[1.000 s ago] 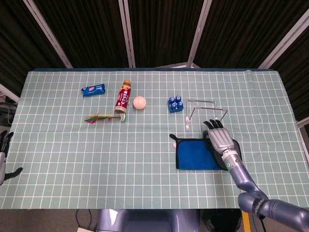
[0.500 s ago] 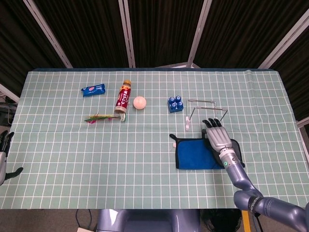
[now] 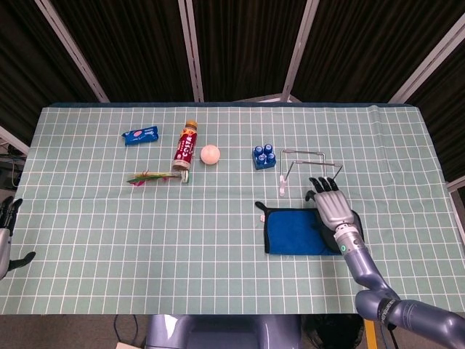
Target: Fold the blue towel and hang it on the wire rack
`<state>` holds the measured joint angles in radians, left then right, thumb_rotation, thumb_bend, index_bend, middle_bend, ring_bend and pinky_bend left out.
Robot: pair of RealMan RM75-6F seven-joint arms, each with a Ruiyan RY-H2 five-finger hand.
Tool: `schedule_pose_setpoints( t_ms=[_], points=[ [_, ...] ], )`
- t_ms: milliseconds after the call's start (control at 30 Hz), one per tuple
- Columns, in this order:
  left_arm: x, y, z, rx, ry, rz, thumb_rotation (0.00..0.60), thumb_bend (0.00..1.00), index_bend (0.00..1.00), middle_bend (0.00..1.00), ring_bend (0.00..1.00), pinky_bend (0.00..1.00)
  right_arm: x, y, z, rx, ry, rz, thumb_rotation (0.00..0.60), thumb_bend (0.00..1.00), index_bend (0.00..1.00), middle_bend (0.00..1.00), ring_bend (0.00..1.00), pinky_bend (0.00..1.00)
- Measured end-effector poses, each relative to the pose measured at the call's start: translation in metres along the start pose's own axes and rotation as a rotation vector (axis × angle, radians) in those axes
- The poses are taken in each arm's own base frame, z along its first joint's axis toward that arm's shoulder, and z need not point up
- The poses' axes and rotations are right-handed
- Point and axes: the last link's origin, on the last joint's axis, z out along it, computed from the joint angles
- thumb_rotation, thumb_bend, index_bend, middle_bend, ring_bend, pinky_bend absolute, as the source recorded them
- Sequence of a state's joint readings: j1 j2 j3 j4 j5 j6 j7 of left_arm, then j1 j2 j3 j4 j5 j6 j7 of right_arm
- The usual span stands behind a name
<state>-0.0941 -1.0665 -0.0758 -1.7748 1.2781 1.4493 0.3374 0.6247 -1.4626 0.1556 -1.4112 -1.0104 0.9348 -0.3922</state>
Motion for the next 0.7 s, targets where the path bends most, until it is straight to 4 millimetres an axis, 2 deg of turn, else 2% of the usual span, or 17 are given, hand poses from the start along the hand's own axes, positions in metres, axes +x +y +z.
schedule_pose_setpoints(
  t_ms=[100,300,533,700],
  points=[
    [0.0,0.0,-0.001,-0.003,0.001,-0.003,0.6,0.0,0.0,0.0,0.0,0.0,0.005,0.003,-0.01,0.008,0.012,-0.001,0.6,0.0,0.35,0.02,0.0,0.0],
    [0.003,0.0,-0.004,-0.015,0.011,-0.009,0.6,0.0,0.0,0.0,0.0,0.0,0.01,0.017,-0.043,0.053,0.034,-0.041,0.6,0.0,0.36,0.02,0.0,0.0],
    [0.007,0.003,-0.008,-0.03,0.027,-0.015,0.6,0.0,0.0,0.0,0.0,0.0,-0.005,0.039,-0.089,0.133,0.029,-0.147,0.6,0.0,0.4,0.02,0.0,0.0],
    [0.007,0.005,-0.007,-0.035,0.025,-0.012,0.6,0.0,0.0,0.0,0.0,0.0,-0.019,0.059,-0.105,0.159,0.041,-0.264,0.6,0.01,0.41,0.02,0.0,0.0]
  ],
)
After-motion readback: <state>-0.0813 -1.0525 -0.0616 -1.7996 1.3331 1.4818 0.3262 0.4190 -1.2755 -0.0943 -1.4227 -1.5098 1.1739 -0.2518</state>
